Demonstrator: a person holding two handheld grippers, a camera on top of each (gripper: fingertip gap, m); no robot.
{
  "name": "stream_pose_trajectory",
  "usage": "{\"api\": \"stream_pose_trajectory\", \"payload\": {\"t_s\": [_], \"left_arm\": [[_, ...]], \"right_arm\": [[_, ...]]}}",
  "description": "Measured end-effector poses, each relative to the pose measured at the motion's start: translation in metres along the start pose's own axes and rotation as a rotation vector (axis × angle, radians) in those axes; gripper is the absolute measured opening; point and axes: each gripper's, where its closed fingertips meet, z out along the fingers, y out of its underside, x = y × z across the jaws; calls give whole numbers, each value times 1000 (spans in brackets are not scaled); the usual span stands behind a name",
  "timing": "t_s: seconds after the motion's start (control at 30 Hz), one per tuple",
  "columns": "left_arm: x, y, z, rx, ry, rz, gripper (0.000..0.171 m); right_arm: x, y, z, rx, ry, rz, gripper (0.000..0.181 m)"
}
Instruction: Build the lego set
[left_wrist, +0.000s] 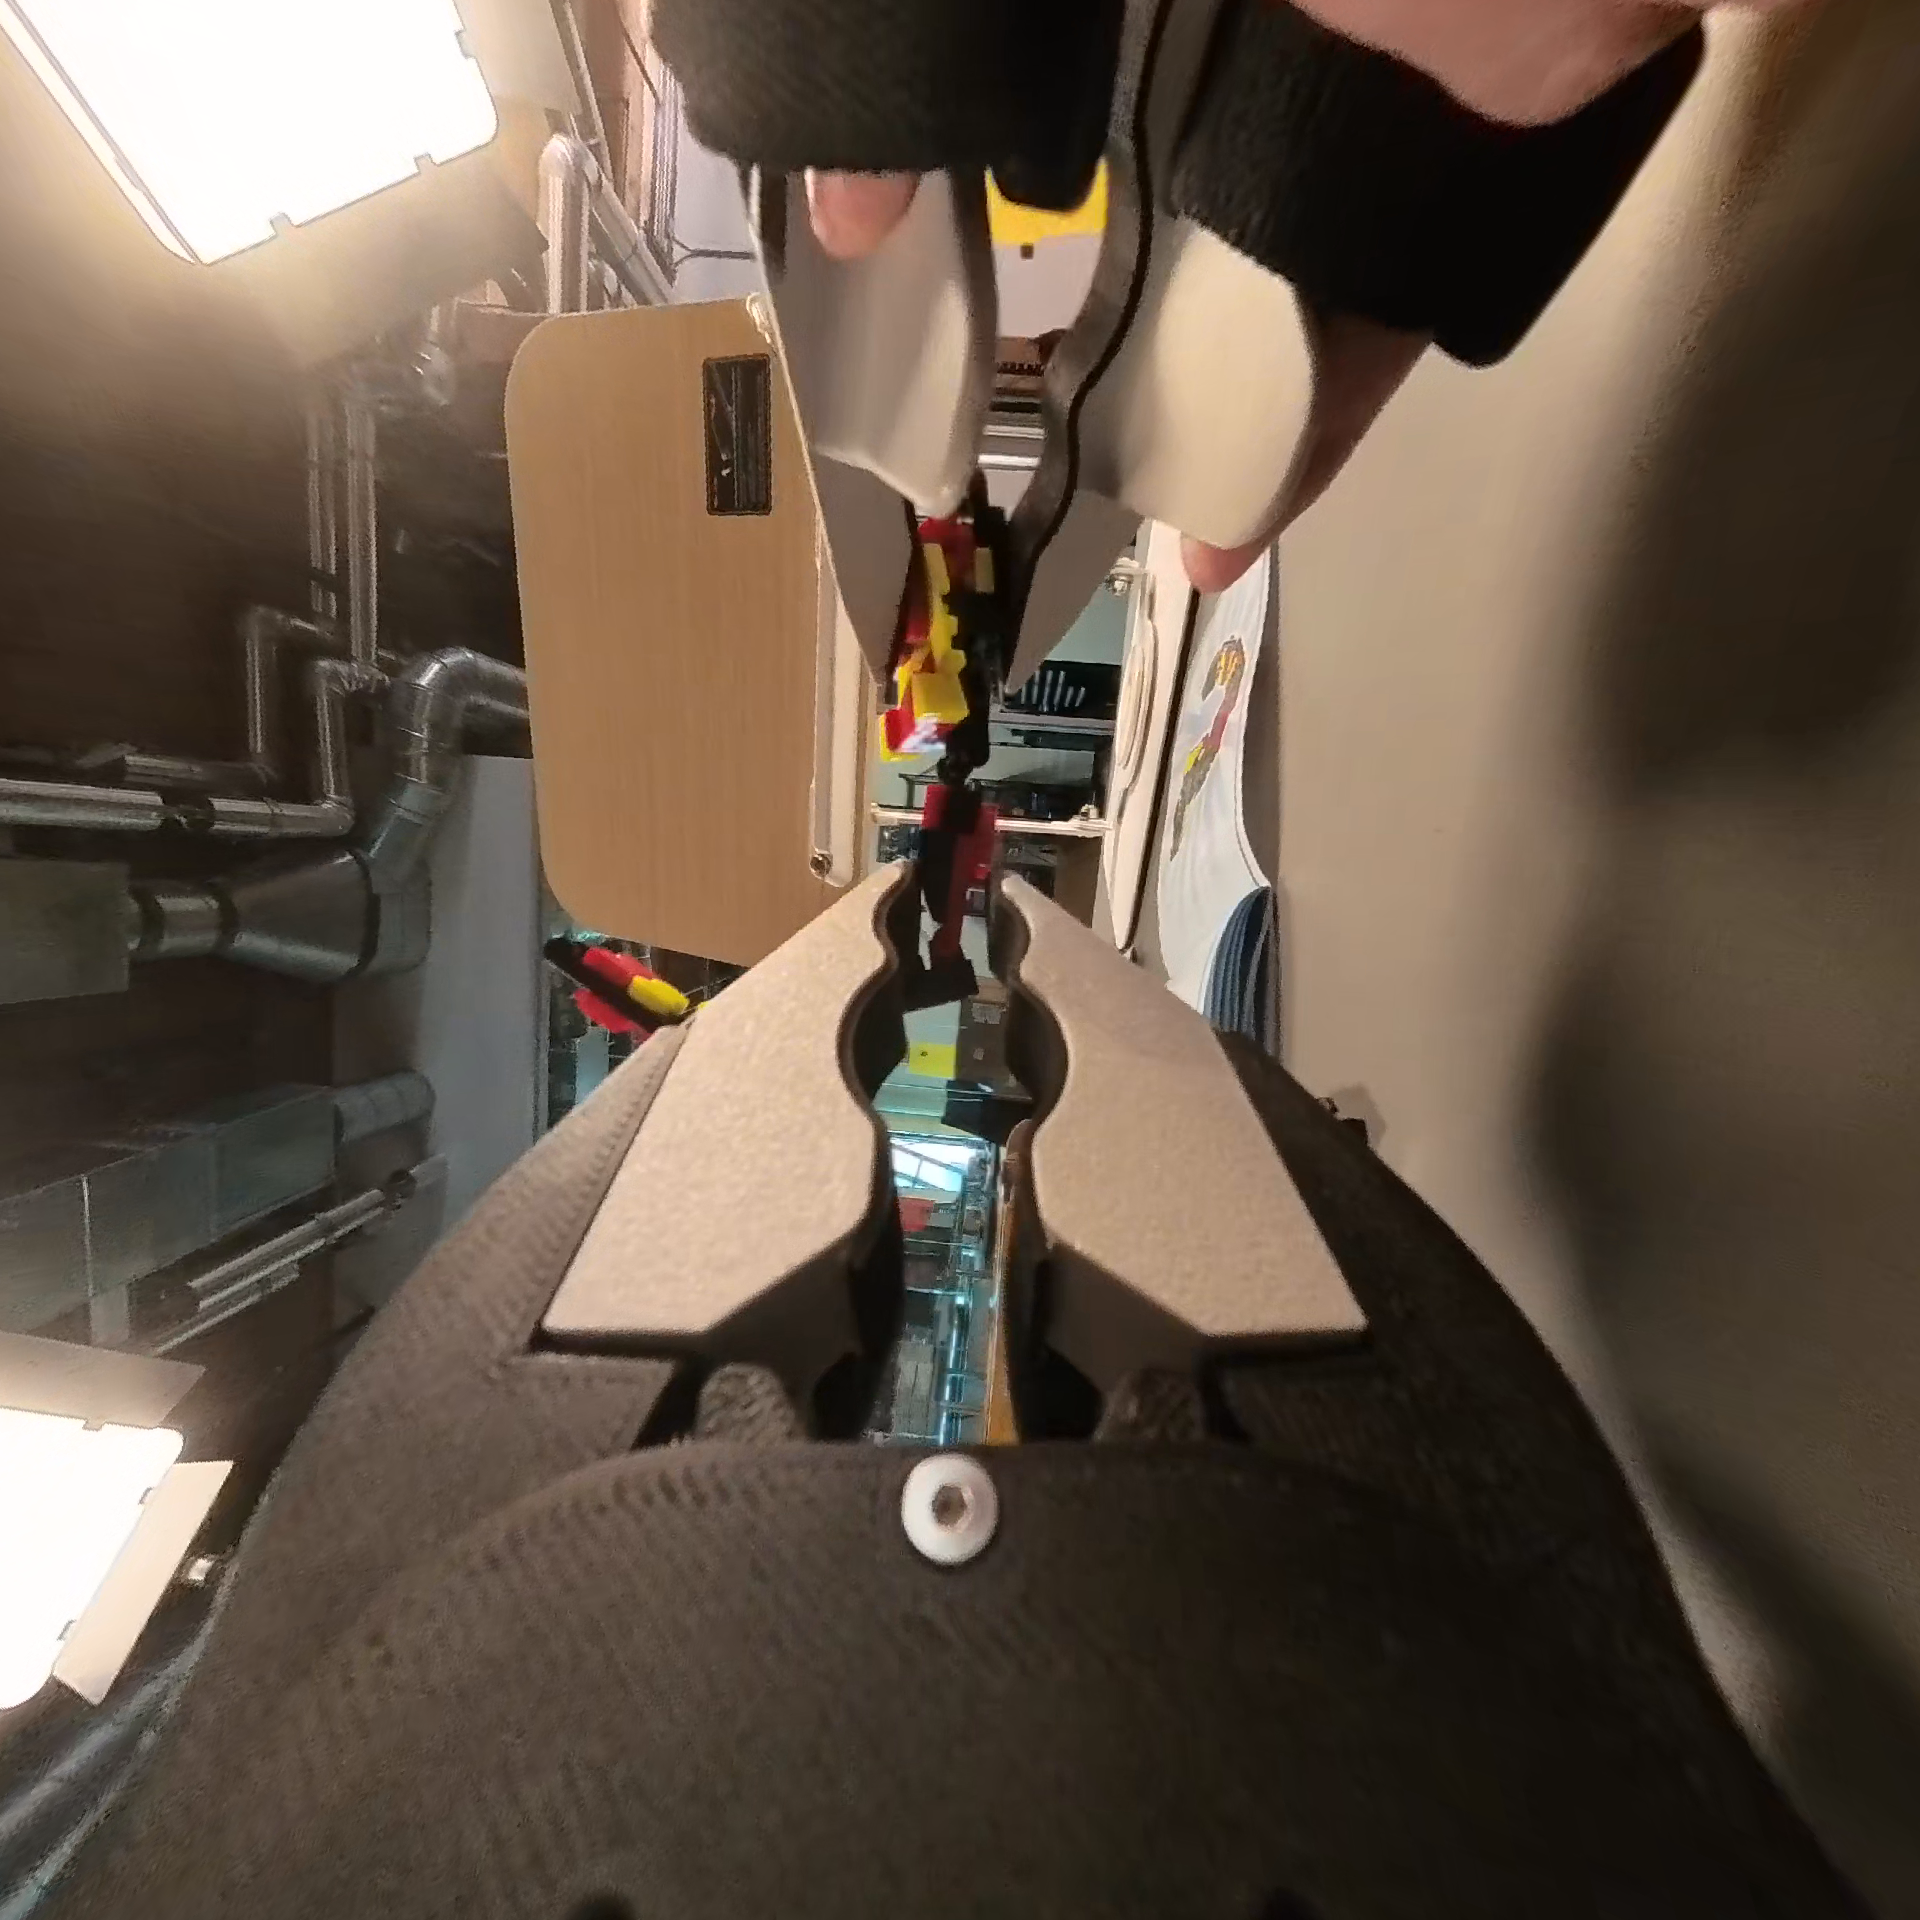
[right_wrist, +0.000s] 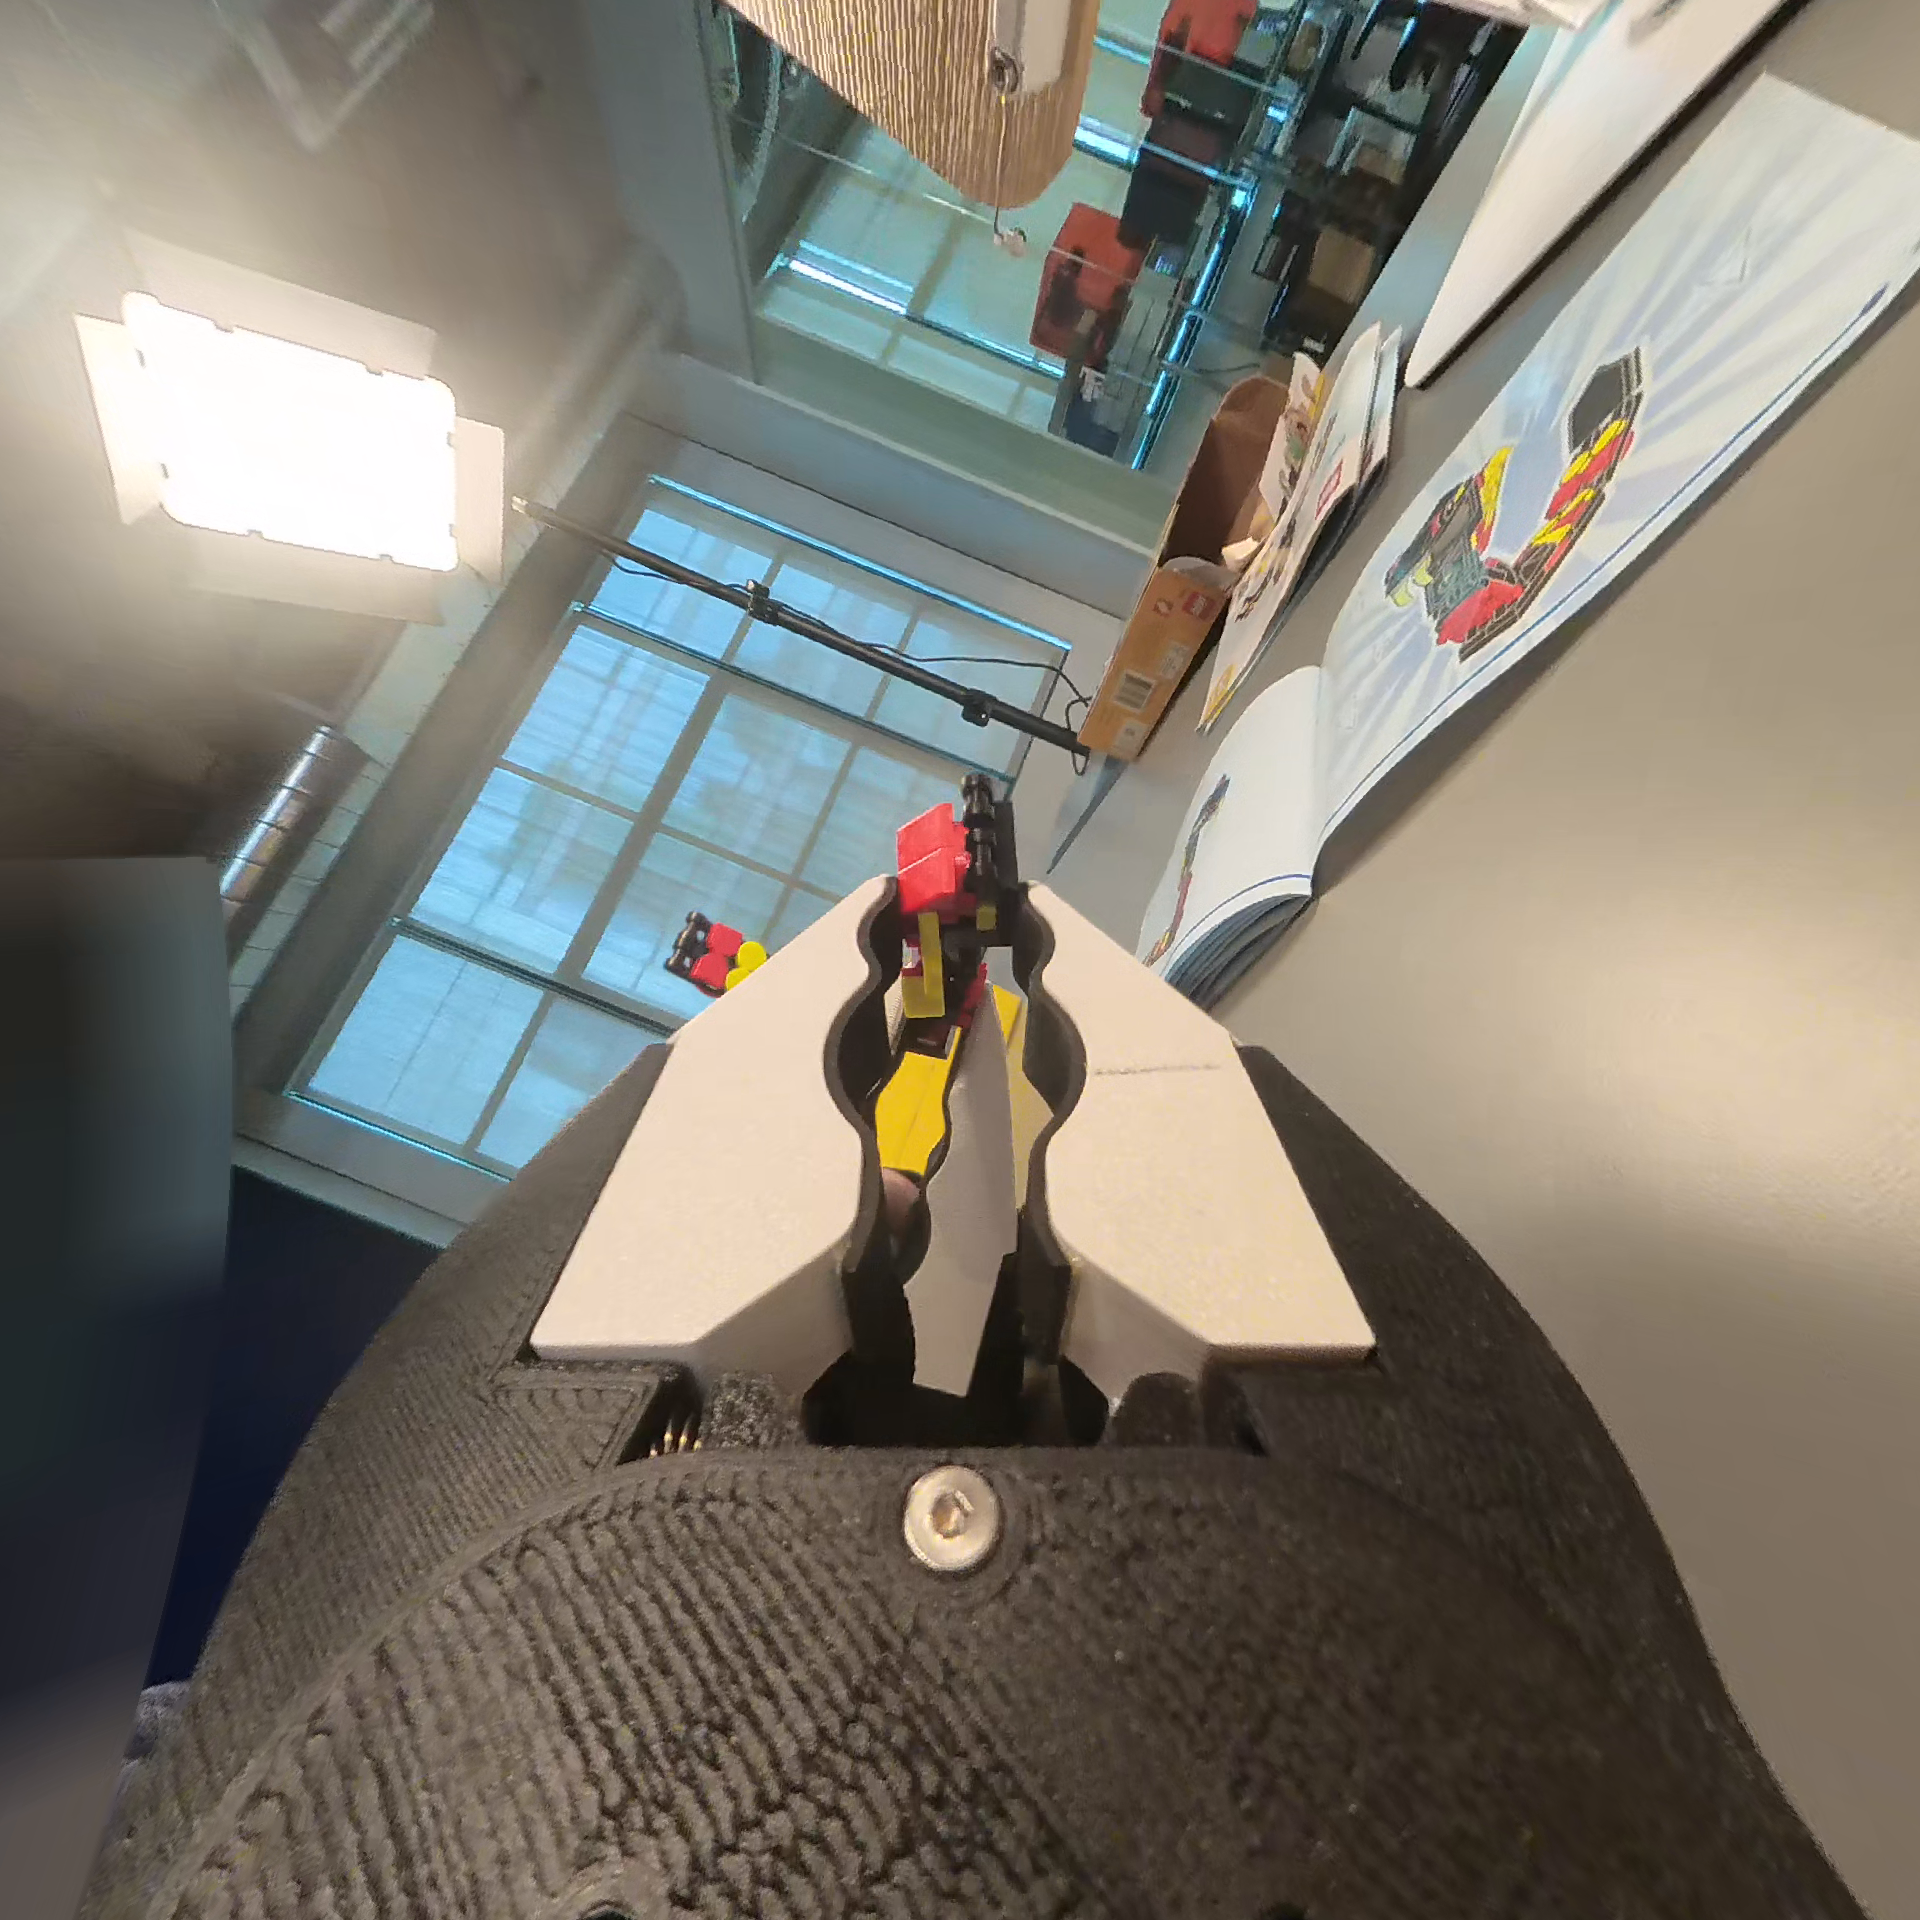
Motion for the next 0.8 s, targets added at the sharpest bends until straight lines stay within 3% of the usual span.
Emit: {"api": "stream_pose_trajectory", "payload": {"t_s": [0.8], "left_arm": [[3, 3, 1, -6, 11, 14, 11]], "right_arm": [[0, 2, 2, -47, -14, 14, 19]]}}
